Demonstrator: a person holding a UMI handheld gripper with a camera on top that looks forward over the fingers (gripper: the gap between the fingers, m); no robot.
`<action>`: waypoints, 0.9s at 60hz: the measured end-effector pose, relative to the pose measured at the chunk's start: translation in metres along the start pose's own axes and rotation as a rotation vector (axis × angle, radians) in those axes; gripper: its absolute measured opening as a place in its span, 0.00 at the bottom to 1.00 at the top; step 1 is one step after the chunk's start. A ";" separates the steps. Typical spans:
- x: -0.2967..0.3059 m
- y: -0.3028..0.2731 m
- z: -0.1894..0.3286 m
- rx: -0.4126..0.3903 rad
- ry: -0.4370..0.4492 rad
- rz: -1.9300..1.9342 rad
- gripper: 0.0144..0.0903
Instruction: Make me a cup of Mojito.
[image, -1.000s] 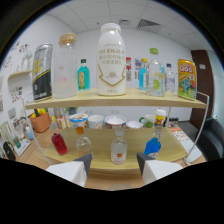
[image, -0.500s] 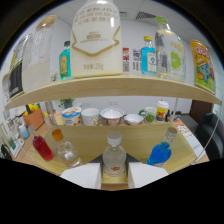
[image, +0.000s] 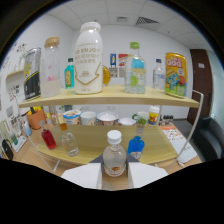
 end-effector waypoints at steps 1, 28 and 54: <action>0.005 0.003 -0.003 -0.002 0.009 0.002 0.26; 0.083 0.080 -0.016 -0.108 0.222 -0.375 0.25; 0.056 0.031 -0.012 -0.040 0.354 -1.474 0.25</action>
